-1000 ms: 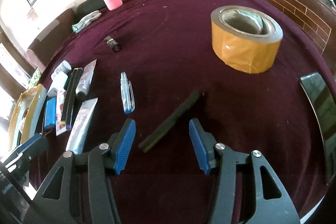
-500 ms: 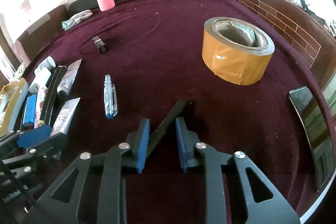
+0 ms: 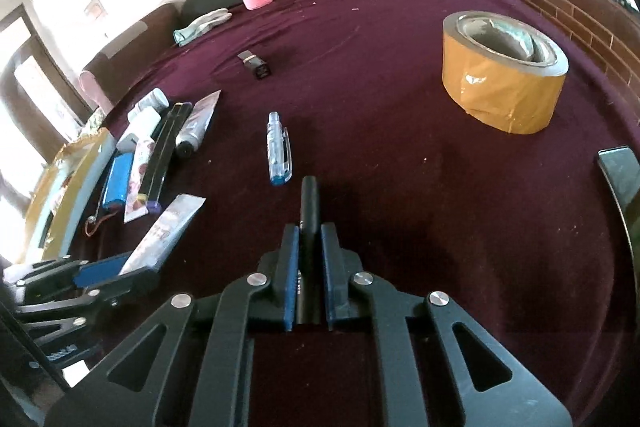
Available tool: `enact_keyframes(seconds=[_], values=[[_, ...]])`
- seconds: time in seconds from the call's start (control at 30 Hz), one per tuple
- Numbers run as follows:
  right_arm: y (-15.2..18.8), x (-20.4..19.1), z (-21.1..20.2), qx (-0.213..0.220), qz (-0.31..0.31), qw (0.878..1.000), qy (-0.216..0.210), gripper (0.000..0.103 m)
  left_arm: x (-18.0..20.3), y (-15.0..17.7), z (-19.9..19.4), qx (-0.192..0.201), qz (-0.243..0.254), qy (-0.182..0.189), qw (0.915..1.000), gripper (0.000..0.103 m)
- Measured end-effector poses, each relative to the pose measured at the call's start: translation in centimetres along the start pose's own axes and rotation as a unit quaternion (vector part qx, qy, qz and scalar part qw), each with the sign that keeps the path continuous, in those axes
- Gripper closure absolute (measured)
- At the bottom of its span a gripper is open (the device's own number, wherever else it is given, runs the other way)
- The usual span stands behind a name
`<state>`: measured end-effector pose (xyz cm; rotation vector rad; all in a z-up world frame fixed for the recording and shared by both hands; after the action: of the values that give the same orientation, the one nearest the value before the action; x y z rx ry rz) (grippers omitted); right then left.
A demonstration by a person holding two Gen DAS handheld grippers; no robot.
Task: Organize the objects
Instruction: 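Grasp the white hand cream tube with the left tool while the right tool grasps a black pen, then carry the hand cream tube and black pen over the white tray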
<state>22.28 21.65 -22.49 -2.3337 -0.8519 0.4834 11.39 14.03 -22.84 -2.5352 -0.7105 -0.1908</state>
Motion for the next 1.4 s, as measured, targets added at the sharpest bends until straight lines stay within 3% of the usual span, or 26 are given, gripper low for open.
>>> enact_keyframes(seconds=[0.23, 0.43, 0.67, 0.8, 1.13, 1.4], values=[[0.1, -0.1, -0.1, -0.001, 0.000, 1.000, -0.001, 0.094, 0.6, -1.3, 0.9, 0.010, 0.002, -0.009, 0.9999, 0.071], [0.0, -0.4, 0.1, 0.009, -0.014, 1.000, 0.013, 0.094, 1.0, -1.3, 1.4, 0.037, 0.048, -0.062, 0.9962, 0.078], [0.1, -0.3, -0.4, 0.016, -0.006, 1.000, 0.002, 0.094, 0.4, -0.7, -0.4, 0.072, 0.046, -0.060, 0.9946, 0.078], [0.3, -1.4, -0.8, 0.021, 0.001, 0.999, -0.025, 0.094, 0.0, -0.6, -1.8, 0.092, 0.040, -0.049, 0.9938, 0.078], [-1.6, -7.5, -3.2, 0.053, -0.050, 0.995, -0.066, 0.094, -3.1, -1.1, -6.4, 0.118, -0.022, -0.005, 0.9928, 0.078], [-3.6, -13.4, -3.2, 0.055, -0.087, 0.987, -0.123, 0.094, -9.0, -2.4, -10.4, 0.133, -0.083, -0.022, 0.9874, 0.078]])
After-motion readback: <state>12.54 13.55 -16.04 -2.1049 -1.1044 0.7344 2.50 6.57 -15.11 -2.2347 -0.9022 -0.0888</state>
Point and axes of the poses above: each gripper's, at about its wrist camera, not at the fingertips, and z roughly the way its jaws point, x to its right, y to its underside, the point moved 9 cm from there along z, roughly the way its jaws point, and after that the axes turned 13 degrees about -z, right-handed, at the moved point
